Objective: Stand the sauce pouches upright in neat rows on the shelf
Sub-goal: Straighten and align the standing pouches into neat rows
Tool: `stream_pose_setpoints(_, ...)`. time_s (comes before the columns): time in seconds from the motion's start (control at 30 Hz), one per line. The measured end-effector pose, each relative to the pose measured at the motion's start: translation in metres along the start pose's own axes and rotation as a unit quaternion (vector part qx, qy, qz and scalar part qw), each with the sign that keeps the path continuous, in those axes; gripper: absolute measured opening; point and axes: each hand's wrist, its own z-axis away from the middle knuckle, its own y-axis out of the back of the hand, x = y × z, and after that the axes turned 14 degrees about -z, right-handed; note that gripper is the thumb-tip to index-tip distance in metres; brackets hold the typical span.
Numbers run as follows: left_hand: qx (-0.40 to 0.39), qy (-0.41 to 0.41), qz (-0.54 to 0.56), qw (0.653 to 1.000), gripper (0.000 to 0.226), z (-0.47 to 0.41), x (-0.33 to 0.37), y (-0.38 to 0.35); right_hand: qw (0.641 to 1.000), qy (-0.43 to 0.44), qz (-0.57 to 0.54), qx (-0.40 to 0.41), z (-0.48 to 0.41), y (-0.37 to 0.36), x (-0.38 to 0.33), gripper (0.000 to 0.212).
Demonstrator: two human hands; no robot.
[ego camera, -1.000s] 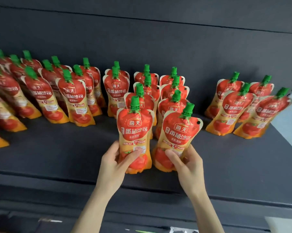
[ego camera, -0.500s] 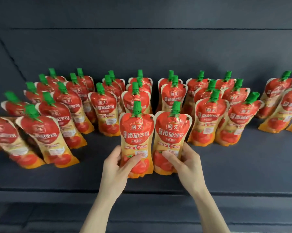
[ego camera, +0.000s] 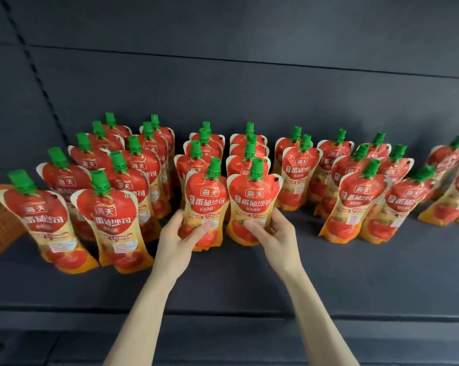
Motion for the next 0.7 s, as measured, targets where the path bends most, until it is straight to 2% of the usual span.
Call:
stream_pose_setpoints(0.1, -0.015, 0.016, -0.011, 1.000, 0.039, 0.000, -0.011, 0.002, 1.000, -0.016, 0.011, -0.003, 0.001, 0.000, 0.009, 0.024)
stream_pose_setpoints(0.2, -0.022, 0.014, -0.069, 0.997, 0.053, 0.003, -0.023, 0.001, 0.999, -0.018, 0.040, -0.002, 0.004, 0.000, 0.017, 0.034)
stream_pose_setpoints(0.43, 0.023, -0.017, -0.101, 0.994, 0.051, -0.002, -0.024, -0.001, 0.994, -0.008, 0.100, 0.041, 0.005, -0.003, 0.023, 0.044)
stream_pose_setpoints(0.7, 0.039, -0.039, -0.112, 0.992, 0.050, -0.007, -0.035, 0.001, 0.987, -0.014, 0.154, 0.030, 0.007, -0.012, 0.023, 0.040)
